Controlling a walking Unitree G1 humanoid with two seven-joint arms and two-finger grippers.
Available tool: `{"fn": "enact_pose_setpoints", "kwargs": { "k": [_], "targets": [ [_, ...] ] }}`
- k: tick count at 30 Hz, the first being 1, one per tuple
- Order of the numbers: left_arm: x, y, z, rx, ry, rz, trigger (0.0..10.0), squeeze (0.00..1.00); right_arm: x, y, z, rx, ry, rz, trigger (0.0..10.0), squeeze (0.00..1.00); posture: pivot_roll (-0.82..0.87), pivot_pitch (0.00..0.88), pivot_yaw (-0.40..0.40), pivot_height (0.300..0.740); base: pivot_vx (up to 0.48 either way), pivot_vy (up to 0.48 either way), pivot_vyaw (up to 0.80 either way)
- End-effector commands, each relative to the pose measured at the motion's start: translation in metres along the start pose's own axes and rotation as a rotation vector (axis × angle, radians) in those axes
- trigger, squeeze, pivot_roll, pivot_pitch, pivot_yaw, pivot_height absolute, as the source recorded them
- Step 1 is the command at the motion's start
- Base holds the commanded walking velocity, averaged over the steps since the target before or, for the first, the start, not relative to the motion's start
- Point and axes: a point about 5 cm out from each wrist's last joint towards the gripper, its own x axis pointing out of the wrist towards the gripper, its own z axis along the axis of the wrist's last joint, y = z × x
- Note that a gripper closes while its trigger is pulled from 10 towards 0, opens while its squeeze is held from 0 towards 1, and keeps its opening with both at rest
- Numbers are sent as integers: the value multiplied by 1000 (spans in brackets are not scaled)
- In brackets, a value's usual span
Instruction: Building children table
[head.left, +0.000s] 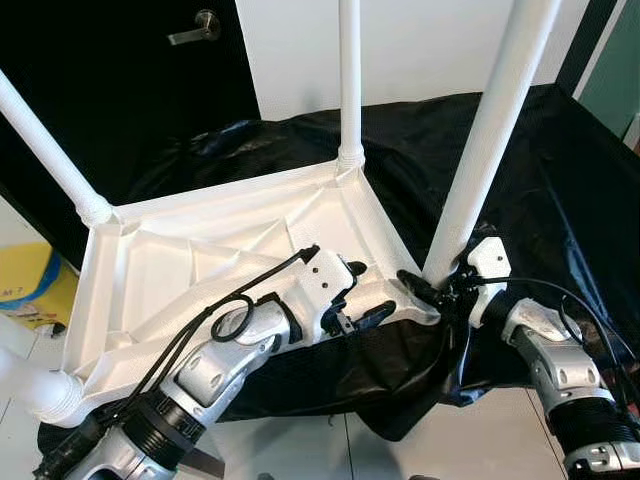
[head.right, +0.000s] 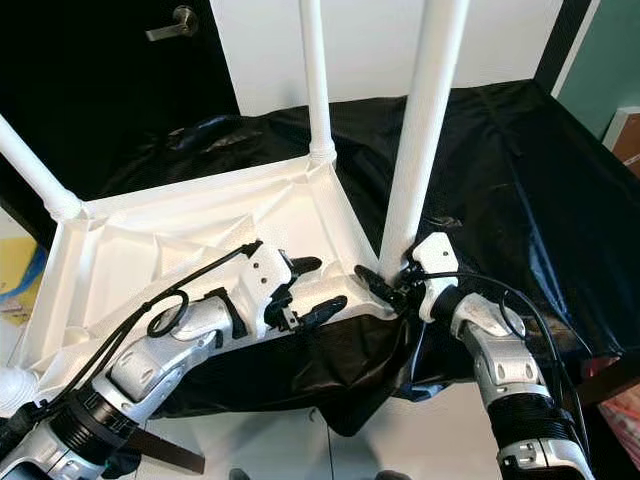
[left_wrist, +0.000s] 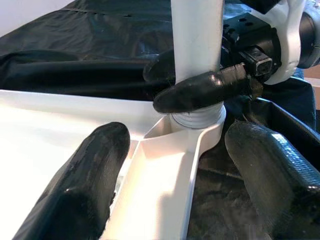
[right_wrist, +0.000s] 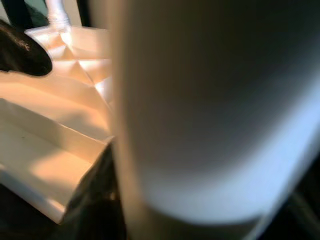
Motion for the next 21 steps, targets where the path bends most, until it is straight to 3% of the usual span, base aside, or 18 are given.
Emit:
{"fn": "enact_pose_setpoints", "kwargs": {
  "k": [1, 5, 6, 11, 13, 21],
  "targets": [
    [-1, -11, -2, 5, 7, -187, 10000, 0, -1, 1, -6, 0, 20, -7, 0, 0, -138, 51, 58, 740, 0, 0, 0],
    [-1, -12, -2, 4, 7, -191, 10000, 0, -3, 3, -9, 18, 23, -24, 0, 0, -140, 54, 60, 740, 0, 0, 0],
    [-1, -12, -2, 4, 7, -194, 10000, 0, -4, 5, -10, 32, 23, -35, 10000, 0, -145, 57, 61, 740, 0, 0, 0],
    [0, -12, -2, 5, 8, -198, 10000, 0, -8, 13, -15, 63, 26, -84, 10000, 0, -150, 63, 59, 740, 0, 0, 0],
    [2, -13, -2, 4, 4, -196, 10000, 0, -9, 18, -16, 74, 33, -199, 10000, 0, -152, 71, 52, 740, 0, 0, 0],
    [3, -12, -1, 0, -2, -186, 10000, 0, -7, 23, -16, 78, 30, -315, 10000, 0, -145, 84, 41, 740, 0, 0, 0]
  ]
}}
